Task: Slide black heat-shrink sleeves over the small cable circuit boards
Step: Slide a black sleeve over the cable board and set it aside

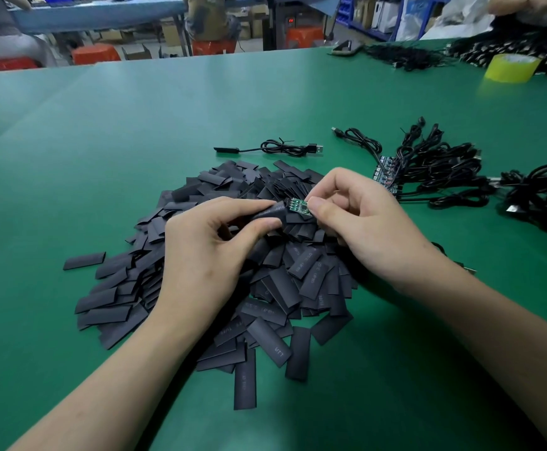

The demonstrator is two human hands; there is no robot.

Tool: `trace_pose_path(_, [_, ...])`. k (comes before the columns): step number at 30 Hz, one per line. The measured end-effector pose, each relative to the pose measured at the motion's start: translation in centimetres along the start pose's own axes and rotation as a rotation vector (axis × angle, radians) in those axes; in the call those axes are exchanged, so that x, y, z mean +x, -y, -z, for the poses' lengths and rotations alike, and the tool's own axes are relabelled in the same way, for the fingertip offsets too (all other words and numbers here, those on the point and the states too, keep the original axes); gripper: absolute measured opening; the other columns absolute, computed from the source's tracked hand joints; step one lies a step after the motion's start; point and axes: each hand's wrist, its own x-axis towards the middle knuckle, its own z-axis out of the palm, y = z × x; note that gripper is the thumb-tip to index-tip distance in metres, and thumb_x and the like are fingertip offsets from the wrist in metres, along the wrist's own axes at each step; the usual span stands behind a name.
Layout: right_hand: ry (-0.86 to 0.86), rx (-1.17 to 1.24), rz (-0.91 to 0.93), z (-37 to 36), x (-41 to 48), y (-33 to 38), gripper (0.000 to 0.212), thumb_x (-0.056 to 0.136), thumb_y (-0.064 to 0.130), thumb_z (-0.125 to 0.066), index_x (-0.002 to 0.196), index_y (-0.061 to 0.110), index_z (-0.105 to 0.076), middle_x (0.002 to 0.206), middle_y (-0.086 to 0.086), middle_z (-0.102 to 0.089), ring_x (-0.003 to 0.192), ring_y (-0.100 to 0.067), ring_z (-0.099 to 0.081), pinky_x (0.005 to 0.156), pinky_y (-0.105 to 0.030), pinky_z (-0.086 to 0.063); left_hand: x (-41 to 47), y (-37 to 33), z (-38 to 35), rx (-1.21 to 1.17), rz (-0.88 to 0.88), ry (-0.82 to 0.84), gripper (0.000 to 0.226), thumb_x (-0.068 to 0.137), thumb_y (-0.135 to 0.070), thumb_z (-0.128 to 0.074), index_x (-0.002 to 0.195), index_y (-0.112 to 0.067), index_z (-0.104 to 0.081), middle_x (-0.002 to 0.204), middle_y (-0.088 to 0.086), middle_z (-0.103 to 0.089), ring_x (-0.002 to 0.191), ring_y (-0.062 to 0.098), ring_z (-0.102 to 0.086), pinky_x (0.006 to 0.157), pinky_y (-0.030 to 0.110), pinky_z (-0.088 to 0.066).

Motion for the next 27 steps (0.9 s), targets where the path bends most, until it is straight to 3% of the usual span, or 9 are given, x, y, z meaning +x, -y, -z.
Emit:
trace_pose_path(7, [0.018,-0.025,0.008,-0.1,0.0,-0.1,0.018,0.088,0.039,-0.060,0.087,0.022,-0.064,0.061,0.009,-0.056,0.055,-0.009,-0.041,0.059,-0.029,-0.033,-0.1,0.0,0.0,0.048,-0.033,-0.001,0.019,0.082,-0.025,-0.084,0.100,-0.028,-0.082,0.086,-0.019,-0.075,0.077,-0.007,-0.062,0.069,0.008,-0.040])
trace_pose_path(11, [0.056,-0.068,-0.002,0.2,0.0,-0.3,0.013,0.091,0.032,-0.062,0.085,0.021,-0.066,0.060,0.006,-0.055,0.055,-0.009,-0.041,0.057,-0.028,-0.033,-0.1,-0.1,0.0,0.124,-0.102,0.037,0.020,0.082,-0.022,-0.084,0.102,-0.025,-0.082,0.088,-0.016,-0.073,0.078,-0.010,-0.060,0.070,0.004,-0.038])
trace_pose_path(14, [0.077,-0.080,-0.030,0.7,0.2,-0.5,0.012,0.096,0.021,-0.066,0.085,0.017,-0.067,0.061,0.007,-0.057,0.055,-0.008,-0.045,0.059,-0.028,-0.035,0.0,0.1,0.0,0.128,-0.115,0.099,0.021,0.082,-0.020,-0.084,0.103,-0.023,-0.082,0.090,-0.013,-0.073,0.083,-0.005,-0.064,0.073,0.008,-0.043])
trace_pose_path(17, [0.107,-0.094,-0.048,1.1,0.4,-0.6,0.013,0.097,0.019,-0.066,0.084,0.016,-0.068,0.058,0.009,-0.058,0.051,-0.004,-0.043,0.054,-0.018,-0.033,0.0,0.1,0.0,0.137,-0.118,0.140,0.022,0.082,-0.021,-0.084,0.104,-0.023,-0.082,0.091,-0.011,-0.075,0.085,0.003,-0.067,0.078,0.018,-0.050])
trace_pose_path(20, [0.118,-0.080,-0.047,1.0,0.4,-0.7,0.013,0.097,0.018,-0.065,0.085,0.016,-0.068,0.057,0.010,-0.057,0.048,-0.001,-0.042,0.049,-0.012,-0.031,0.0,0.0,0.0,0.141,-0.114,0.133,0.023,0.082,-0.023,-0.084,0.105,-0.025,-0.081,0.091,-0.013,-0.075,0.086,0.001,-0.067,0.078,0.013,-0.047])
trace_pose_path(27, [0.116,-0.104,-0.044,0.9,0.2,-0.7,0.012,0.096,0.021,-0.067,0.084,0.019,-0.067,0.061,0.004,-0.058,0.052,-0.008,-0.041,0.055,-0.025,-0.032,0.0,0.1,-0.2,0.157,-0.112,0.116,0.022,0.083,-0.025,-0.083,0.106,-0.026,-0.081,0.091,-0.018,-0.074,0.087,-0.005,-0.065,0.077,0.006,-0.042])
